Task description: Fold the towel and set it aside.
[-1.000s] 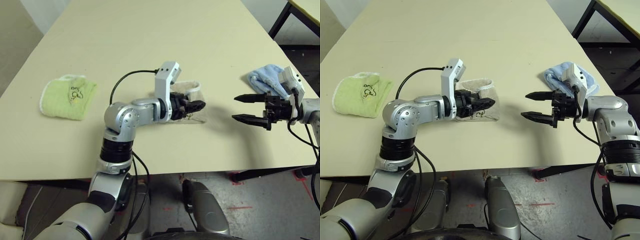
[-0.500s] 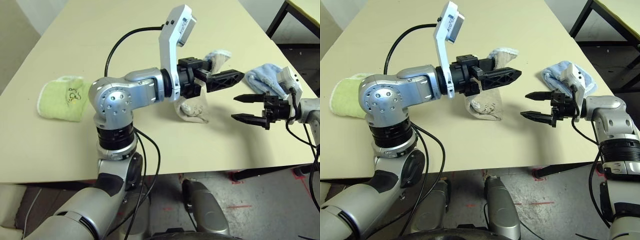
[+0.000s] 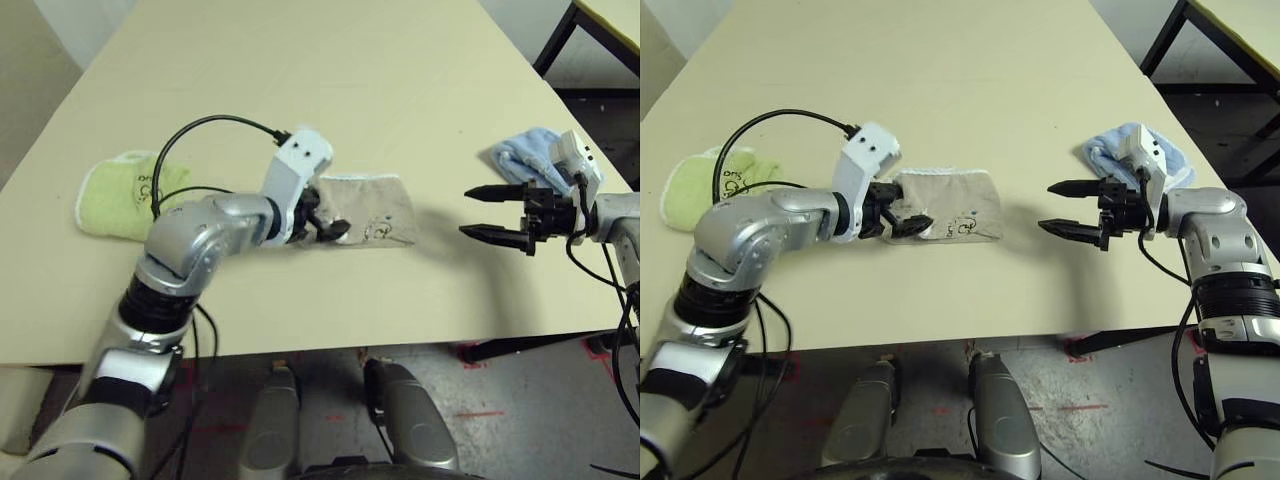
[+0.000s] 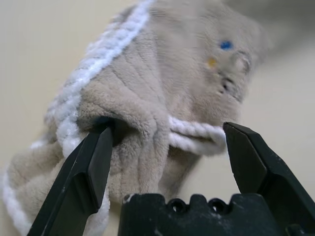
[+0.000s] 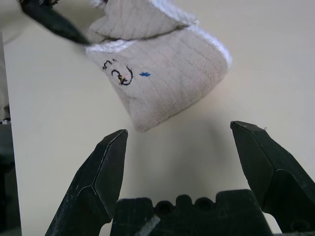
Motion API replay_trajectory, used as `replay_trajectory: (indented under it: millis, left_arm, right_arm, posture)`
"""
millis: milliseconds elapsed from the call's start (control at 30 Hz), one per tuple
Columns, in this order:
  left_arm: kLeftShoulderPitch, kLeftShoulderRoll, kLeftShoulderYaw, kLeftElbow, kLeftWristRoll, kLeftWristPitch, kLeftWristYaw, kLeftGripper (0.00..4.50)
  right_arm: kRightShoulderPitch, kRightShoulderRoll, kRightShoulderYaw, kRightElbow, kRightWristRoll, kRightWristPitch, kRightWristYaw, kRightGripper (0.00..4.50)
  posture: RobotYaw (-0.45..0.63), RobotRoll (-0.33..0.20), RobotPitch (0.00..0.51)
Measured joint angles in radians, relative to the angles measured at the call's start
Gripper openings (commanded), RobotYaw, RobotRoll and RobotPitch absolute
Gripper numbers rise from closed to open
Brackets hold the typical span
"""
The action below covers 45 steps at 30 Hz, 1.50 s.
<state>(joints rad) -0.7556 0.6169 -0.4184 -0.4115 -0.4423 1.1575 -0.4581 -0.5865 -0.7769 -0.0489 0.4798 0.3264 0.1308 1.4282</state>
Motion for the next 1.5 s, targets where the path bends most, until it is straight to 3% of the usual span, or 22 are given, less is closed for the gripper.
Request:
replay_trajectory:
  millis: [167,367,500,567,700,833,900,1233,1500]
  left_arm:
    - [-0.063,0.011,0.010,-0.081,-0.001,-0.054,-0.099,4.46]
    - [-0.048,-0.118,0.152,-0.120,-0.166,0.010,-0.167,4.46]
    - [-0.010,-0.149,0.221,-0.137,-0.252,0.072,-0.173,4.46]
    - [-0.002,-0.143,0.253,-0.132,-0.254,0.091,-0.147,4.46]
    - [0.004,-0.202,0.468,-0.085,-0.211,0.194,0.034,4.46]
    - [0.062,-0.113,0.572,-0.053,-0.152,0.268,0.118,4.46]
    - [0.093,-0.106,0.588,-0.054,-0.146,0.286,0.131,4.46]
    - [0.089,-0.323,0.800,0.037,-0.108,0.438,0.227,4.46]
    - [0.036,-0.374,0.833,0.159,-0.089,0.438,0.244,4.46]
  right_arm:
    - [-0.022,0.006,0.001,0.027,-0.014,-0.013,0.005,4.50]
    - [-0.034,0.021,0.004,0.056,-0.033,-0.030,0.008,4.50]
    - [-0.045,0.033,0.005,0.077,-0.041,-0.041,0.008,4.50]
    - [-0.052,0.033,0.005,0.081,-0.043,-0.044,0.010,4.50]
    - [-0.059,0.038,0.005,0.084,-0.047,-0.050,0.013,4.50]
    - [-0.061,0.039,0.005,0.110,-0.056,-0.054,0.016,4.50]
    - [-0.064,0.043,0.005,0.116,-0.061,-0.060,0.016,4.50]
    - [-0.111,0.069,0.037,0.168,-0.076,-0.088,0.027,4.50]
    - [-0.112,0.068,0.037,0.169,-0.076,-0.097,0.032,4.50]
  posture:
    - [0.11,0.000,0.144]
    - [0.12,0.000,0.141]
    - [0.12,0.000,0.141]
    - [0.12,0.000,0.141]
    - [0.13,0.000,0.142]
    - [0.15,0.000,0.146]
    - [0.15,0.000,0.146]
    - [0.16,0.000,0.148]
    - [0.13,0.000,0.148]
